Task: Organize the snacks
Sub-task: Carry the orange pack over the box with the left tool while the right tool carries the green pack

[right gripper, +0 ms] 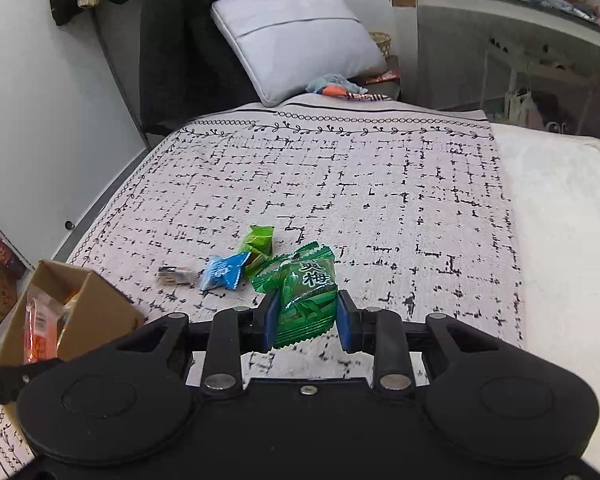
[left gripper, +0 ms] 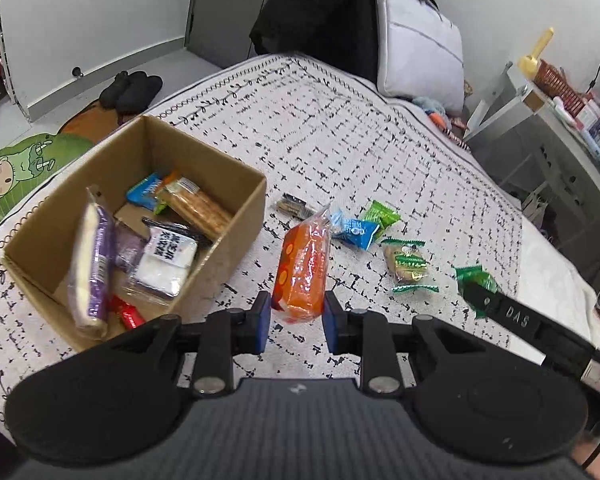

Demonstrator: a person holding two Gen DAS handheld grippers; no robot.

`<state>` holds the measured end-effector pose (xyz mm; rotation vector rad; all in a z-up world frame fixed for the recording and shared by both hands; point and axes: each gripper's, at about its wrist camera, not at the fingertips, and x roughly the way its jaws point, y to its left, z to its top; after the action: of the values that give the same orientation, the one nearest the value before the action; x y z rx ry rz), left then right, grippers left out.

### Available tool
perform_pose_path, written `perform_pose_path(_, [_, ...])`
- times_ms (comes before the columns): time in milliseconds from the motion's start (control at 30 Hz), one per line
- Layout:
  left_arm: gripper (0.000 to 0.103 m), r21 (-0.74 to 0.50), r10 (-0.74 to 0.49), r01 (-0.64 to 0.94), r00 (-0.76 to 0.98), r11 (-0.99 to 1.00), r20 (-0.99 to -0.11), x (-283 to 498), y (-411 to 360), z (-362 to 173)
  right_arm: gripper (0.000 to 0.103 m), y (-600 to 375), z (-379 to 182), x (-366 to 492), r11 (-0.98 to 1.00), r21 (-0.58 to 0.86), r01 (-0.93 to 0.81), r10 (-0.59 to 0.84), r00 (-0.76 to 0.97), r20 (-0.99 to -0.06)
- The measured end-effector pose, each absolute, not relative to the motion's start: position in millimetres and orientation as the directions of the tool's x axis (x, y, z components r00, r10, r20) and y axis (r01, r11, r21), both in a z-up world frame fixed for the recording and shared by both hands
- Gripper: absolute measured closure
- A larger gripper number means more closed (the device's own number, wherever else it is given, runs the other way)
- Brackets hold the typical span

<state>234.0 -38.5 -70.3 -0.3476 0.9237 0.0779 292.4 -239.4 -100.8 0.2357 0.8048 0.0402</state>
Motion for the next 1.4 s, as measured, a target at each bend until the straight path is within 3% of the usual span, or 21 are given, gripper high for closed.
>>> perform_pose_path(567, [0.077,-0.324,-0.116,-0.213,0.646,0.922,-0.755,200.2,14.3,-38.7,0.074,-189.6,-55.4,240.0,0.985,0.157,0.075,0.050,0.743,-0.667])
perform_pose_path(1400, [0.077,-0.396,-0.141,-0.281,0.634,0.874,-0.761,204.9,114.2,-56.4,0.074,-81.2,-37.4,233.2,0.986,0.161,-0.042,0.137,0.749,-0.648])
